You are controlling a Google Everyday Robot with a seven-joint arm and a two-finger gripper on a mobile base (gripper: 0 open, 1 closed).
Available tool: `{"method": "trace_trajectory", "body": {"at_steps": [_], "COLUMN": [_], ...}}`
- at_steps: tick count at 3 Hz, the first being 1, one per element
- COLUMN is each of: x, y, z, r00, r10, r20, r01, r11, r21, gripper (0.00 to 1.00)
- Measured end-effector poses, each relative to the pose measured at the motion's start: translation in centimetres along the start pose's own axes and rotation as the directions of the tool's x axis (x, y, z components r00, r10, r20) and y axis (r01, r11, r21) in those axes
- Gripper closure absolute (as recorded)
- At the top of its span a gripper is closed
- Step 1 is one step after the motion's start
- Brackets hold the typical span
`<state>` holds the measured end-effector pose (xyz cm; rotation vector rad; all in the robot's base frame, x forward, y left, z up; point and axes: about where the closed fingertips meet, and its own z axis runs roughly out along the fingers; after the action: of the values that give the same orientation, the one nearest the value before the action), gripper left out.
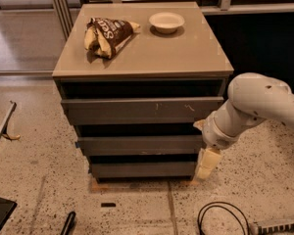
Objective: Open bottom drawer
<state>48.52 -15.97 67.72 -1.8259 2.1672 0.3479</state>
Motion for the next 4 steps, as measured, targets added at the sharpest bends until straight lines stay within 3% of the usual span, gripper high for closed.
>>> {"method": "trace_trajectory", "body": {"at_steps": [3,4], "x": [0.4,0.9], "y": [-1.3,-0.5], "z": [19.4,21.2], "r00": [0.988,0.987], "r10": [0.014,0.029], "r20": [0.152,0.156], "r01": [0.006,-0.004], "r11": [0.9915,0.9867], "r21": [-0.130,-0.163], "gripper": [0.00,0.00]}}
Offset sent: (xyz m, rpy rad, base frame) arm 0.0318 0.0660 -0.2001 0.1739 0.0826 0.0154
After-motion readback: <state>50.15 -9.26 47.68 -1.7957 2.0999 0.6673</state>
